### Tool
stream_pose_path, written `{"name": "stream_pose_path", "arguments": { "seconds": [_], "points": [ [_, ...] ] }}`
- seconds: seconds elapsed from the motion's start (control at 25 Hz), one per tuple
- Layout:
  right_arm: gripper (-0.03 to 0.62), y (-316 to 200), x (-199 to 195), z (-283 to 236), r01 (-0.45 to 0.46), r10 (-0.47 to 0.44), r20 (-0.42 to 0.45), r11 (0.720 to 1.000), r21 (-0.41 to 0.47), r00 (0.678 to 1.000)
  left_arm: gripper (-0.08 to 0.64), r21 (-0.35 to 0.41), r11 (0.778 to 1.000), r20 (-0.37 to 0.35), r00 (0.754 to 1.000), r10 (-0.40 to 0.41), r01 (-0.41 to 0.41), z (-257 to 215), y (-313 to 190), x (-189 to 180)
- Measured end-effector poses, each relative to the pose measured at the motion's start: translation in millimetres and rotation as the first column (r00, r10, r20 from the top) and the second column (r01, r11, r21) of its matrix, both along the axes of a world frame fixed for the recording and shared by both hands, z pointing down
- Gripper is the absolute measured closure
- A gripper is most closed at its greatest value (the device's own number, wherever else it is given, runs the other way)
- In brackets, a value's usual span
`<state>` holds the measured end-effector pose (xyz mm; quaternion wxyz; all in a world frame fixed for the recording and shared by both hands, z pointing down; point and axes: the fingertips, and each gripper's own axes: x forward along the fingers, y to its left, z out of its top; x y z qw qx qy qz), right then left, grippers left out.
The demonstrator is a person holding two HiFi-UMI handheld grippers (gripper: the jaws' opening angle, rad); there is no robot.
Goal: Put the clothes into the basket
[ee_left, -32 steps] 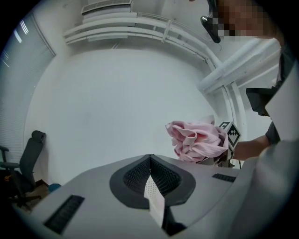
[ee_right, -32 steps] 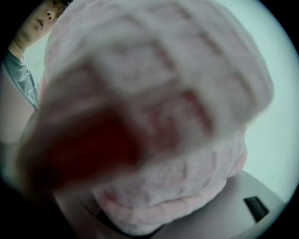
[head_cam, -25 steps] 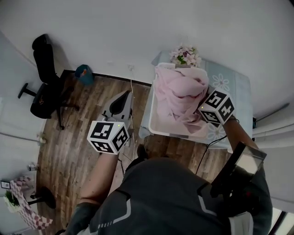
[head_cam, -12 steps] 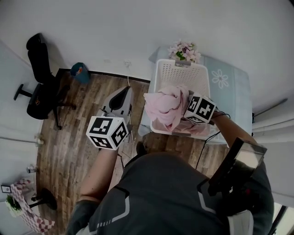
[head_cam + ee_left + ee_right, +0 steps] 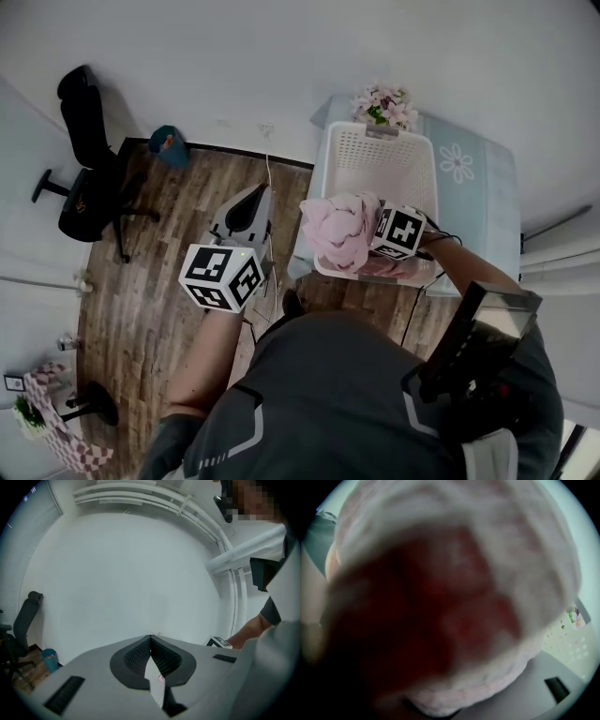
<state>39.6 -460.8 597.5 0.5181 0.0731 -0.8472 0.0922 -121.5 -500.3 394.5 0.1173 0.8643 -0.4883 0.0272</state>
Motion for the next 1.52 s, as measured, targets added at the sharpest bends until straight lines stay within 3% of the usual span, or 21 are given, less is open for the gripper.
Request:
{"name": "stream_pose_path", "arguments": {
  "seconds": [0.44,0.68,1.2,1.52],
  "points": [
    [0.261,7,3,47,0.069,-0.077,-0.130,0.995,-0.070,0.989,0.551,-0.008,1.000,0.016,1.000,-0.005,0.005,9,-3,-4],
    [0.259,10,3,73,0.084,-0.103,-0.197,0.991,-0.101,0.975,0.551,0.007,0.999,0.032,0.999,0.040,-0.040,14,-3,0],
    [0.249,12,0,110,0.069,-0.114,-0.252,0.981,-0.182,0.961,0.551,-0.036,0.999,0.029,0.999,0.024,-0.023,32,-15,1],
    [0.226,9,0,113,0.051,-0.095,-0.251,0.983,-0.177,0.963,0.551,-0.037,0.999,0.034,0.999,0.039,-0.037,32,-17,6]
  ]
}}
